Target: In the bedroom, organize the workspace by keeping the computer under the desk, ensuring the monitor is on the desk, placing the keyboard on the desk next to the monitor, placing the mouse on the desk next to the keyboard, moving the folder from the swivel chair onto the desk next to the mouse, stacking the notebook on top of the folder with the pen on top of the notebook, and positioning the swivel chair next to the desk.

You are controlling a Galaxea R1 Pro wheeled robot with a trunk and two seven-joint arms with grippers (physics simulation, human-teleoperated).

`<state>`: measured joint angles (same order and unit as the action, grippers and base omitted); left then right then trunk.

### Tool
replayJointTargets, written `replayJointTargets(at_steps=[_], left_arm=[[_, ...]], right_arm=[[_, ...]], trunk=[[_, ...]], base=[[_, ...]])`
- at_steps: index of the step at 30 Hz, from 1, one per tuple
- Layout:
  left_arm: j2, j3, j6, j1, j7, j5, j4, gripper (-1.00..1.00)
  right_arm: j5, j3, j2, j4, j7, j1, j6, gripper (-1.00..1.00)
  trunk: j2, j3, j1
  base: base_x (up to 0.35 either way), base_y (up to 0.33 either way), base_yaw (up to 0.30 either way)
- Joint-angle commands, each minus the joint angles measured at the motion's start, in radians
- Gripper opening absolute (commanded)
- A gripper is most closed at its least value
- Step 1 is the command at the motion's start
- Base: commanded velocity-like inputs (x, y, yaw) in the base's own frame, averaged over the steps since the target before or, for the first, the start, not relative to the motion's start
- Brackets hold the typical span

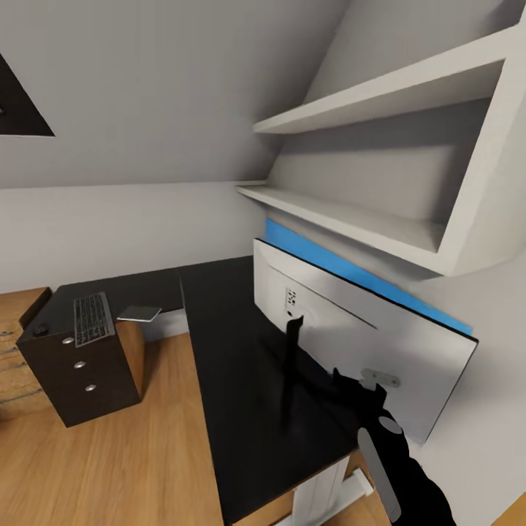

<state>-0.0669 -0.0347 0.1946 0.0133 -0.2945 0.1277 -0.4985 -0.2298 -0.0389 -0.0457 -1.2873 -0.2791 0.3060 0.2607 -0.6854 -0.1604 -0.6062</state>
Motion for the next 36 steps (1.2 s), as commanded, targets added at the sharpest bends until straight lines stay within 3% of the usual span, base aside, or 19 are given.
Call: replayJointTargets(at_steps=[1,14,24,36], left_arm=[[-0.001,-0.002,0.005,0.001,0.002,0.009,0.000,1.00],[0.001,-0.003,0.005,0.001,-0.001,0.010,0.000,1.00],[0.002,-0.004,0.005,0.001,-0.002,0.010,-0.002,1.00],[0.011,-0.004,0.006,0.001,-0.002,0.011,-0.004,1.00]], right_arm=[[-0.008,-0.002,0.001,-0.001,-0.008,0.001,0.003,1.00],[-0.008,-0.002,0.001,-0.001,-0.009,0.001,0.003,1.00],[-0.008,-0.003,0.000,0.000,-0.009,0.001,0.003,1.00],[-0.008,-0.009,-0.002,0.043,-0.008,0.001,0.002,1.00]], trunk=[[-0.001,-0.002,-0.001],[-0.001,-0.002,-0.001],[-0.001,-0.002,-0.001],[-0.001,-0.002,-0.001]], base=[[0.207,-0.230,-0.001],[0.021,-0.041,0.000],[-0.180,0.165,0.000],[-0.018,0.203,0.000]])
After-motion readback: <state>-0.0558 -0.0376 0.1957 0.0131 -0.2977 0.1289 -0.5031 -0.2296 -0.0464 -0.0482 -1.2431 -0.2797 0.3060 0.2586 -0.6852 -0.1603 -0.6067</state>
